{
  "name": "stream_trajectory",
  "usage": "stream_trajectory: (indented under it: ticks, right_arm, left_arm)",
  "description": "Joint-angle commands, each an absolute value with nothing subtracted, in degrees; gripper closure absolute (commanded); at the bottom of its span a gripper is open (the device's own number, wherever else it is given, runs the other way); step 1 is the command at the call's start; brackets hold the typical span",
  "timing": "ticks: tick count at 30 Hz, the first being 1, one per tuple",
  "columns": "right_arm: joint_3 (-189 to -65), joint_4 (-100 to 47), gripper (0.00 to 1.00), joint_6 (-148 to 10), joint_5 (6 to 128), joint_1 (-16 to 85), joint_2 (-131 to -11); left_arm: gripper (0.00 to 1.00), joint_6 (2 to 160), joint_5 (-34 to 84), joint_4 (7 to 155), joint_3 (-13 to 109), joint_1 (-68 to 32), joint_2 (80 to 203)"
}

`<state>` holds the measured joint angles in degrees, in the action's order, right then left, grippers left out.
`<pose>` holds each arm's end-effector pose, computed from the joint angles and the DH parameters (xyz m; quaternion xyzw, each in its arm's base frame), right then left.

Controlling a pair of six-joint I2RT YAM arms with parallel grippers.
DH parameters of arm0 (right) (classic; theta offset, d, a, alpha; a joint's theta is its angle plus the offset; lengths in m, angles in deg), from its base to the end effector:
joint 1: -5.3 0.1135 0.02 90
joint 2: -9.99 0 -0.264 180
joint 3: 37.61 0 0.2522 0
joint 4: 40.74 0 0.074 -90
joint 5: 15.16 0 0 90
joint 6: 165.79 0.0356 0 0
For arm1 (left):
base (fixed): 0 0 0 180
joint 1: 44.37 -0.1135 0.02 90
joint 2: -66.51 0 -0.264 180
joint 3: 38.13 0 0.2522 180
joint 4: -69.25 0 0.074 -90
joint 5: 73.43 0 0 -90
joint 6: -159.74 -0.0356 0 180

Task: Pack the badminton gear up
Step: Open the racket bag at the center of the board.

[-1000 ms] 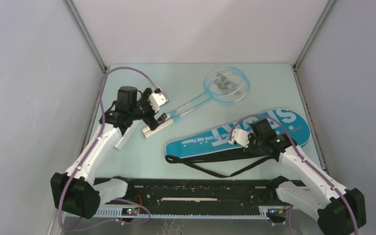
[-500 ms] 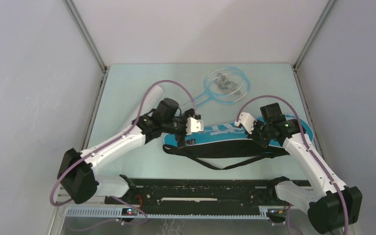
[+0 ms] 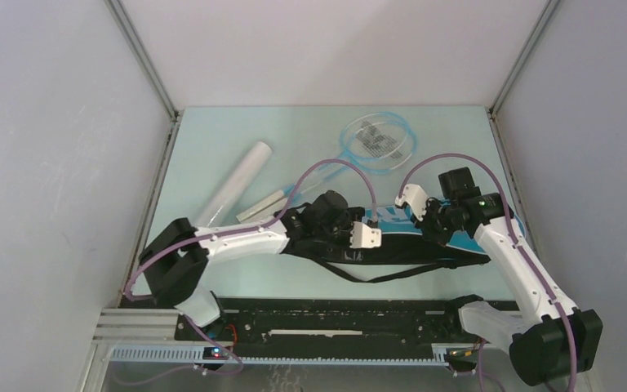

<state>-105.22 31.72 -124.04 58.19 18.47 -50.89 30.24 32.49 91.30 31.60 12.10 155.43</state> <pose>0.1792 0.0524 0.2751 -0.5202 0.8162 0.0723 0.2410 0.1767 -0.2843 0.2232 0.7085 0.5613 -0.1851 0.3857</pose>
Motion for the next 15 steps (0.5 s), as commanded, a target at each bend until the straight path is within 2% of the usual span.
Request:
stream_trajectory:
  ticks: [1,7,10,13,15]
  right_arm:
    - [-107.53,33.29,1.00,-123.63,56.40,17.17,-49.53]
    - [-107.53,33.79,1.00,-124.50,53.72,14.36,-49.97]
    - [-107.53,33.19,1.00,-124.96,52.30,12.73,-49.89]
    - [-108.10,32.28,1.00,-125.00,51.37,11.58,-49.53]
    - [-109.48,31.92,0.98,-124.00,50.81,11.09,-49.50]
  left_arm:
    - [0.24,27.86,24.63,84.48,36.45,12.78,158.47]
    - [0.53,29.30,17.56,81.47,36.89,13.64,159.75]
    - [0.72,30.11,16.93,82.57,36.38,13.60,157.57]
    - [0.98,31.84,16.75,86.70,37.26,13.15,155.13]
    - [1.00,34.60,16.75,89.66,39.21,12.18,153.58]
